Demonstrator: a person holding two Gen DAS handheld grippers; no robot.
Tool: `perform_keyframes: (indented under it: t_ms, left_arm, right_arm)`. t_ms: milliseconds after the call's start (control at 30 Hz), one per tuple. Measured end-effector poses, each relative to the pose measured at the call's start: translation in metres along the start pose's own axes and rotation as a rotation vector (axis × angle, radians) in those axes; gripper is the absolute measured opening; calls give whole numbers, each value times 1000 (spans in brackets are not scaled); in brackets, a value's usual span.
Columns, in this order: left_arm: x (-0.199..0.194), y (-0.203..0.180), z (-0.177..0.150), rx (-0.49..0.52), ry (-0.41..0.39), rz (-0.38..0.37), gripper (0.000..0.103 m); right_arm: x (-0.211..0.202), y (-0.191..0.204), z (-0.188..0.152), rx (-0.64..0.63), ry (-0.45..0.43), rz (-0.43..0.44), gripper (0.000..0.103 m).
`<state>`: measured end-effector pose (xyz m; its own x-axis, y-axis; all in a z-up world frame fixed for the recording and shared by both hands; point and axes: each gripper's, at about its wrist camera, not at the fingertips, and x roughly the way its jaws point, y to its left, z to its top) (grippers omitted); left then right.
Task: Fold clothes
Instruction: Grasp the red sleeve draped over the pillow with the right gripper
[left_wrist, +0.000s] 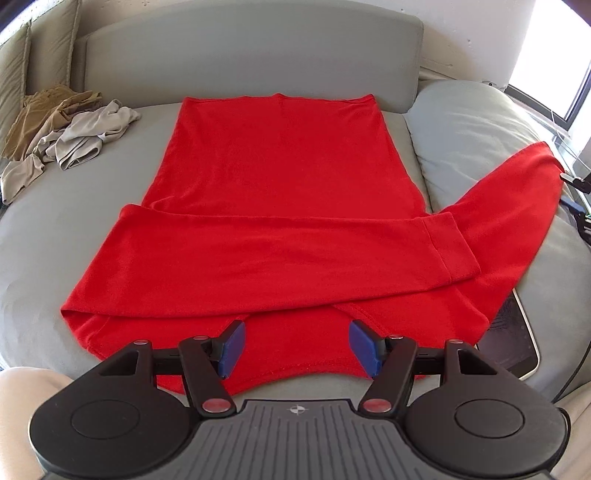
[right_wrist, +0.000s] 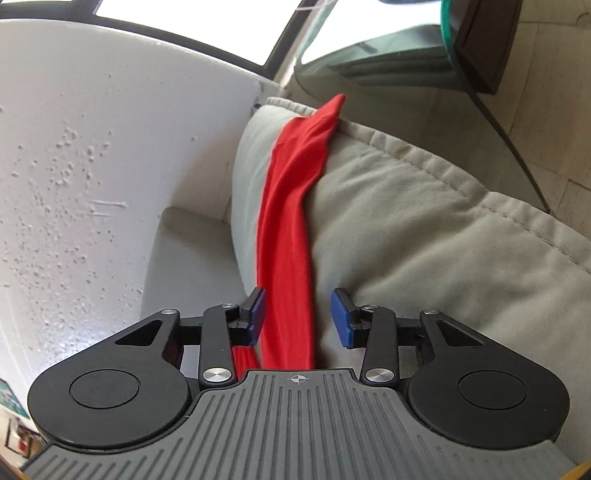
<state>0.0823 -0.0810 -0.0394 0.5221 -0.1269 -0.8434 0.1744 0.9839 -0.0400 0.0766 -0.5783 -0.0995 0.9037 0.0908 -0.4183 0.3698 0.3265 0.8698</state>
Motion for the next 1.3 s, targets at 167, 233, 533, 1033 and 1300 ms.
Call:
perform_keyframes:
  t_ms: [167, 233, 533, 1033, 1300]
  left_arm:
    - [8, -17, 4, 34, 11, 9, 63]
    - [11, -21, 4, 43, 16, 11, 63]
    - [11, -15, -3, 19, 25, -3, 63]
    - [-2, 40, -20, -141, -42, -49, 63]
    - [-53, 107, -43, -313, -252, 115, 63]
  right_arm:
    - [28, -11, 19, 15, -30, -1, 11]
    - [34, -13, 24, 25, -59, 11, 11]
    - [51, -13, 41, 48, -236, 69, 13]
    - [0, 139, -41, -514, -290, 27, 2]
    - [-20, 232, -285, -1059, -1, 129, 2]
